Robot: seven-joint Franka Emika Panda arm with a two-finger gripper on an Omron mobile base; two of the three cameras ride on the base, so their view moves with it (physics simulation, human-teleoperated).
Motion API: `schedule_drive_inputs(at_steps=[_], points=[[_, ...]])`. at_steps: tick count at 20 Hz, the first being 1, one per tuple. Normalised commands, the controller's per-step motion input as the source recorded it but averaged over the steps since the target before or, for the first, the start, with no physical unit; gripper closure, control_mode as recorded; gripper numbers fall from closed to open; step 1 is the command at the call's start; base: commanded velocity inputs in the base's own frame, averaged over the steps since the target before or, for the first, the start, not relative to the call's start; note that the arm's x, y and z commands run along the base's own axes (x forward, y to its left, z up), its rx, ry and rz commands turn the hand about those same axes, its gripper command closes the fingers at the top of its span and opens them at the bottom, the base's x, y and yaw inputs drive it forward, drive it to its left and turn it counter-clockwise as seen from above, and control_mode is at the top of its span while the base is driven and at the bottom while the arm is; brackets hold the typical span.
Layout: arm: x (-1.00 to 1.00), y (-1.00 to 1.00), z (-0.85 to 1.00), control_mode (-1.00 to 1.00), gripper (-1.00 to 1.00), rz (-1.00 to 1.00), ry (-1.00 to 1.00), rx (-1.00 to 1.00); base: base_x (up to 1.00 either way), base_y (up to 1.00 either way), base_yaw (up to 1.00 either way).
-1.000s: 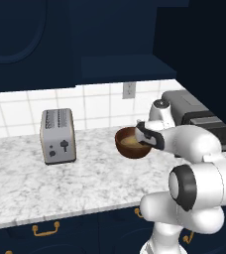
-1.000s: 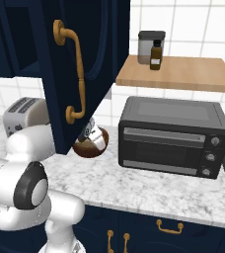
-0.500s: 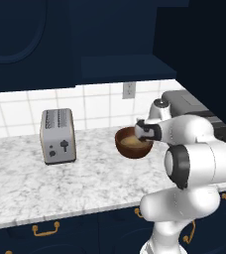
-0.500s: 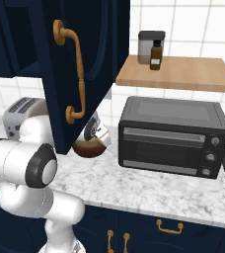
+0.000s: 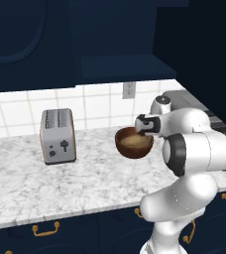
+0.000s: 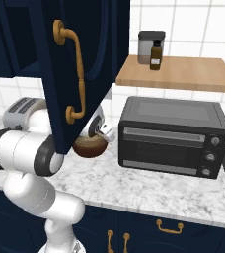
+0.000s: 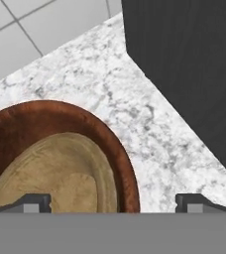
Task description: Pick up the bowls on the counter and stack them on top of one another in the open cabinet. Place the smaller bowl on top of the larger bowl.
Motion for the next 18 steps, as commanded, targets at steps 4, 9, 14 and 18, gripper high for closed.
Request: schedule_drive_inputs(at_steps=[4,9,14,18], points=[[-0.10,-0.20,-0.07,-1.00,-1.00,0.11,-0.05,0.00,0.00,0.00,0.00],[0.01,-0.01,-0.06,-1.00,-1.00,0.11,-0.03,0.00,0.00,0.00,0.00],[0.19,0.04,0.00,-1.00,-1.00,0.14,-0.01,0.00,0.00,0.00,0.00],[0.14,0.06,0.00,-1.00,-1.00,0.14,-0.02,0.00,0.00,0.00,0.00]])
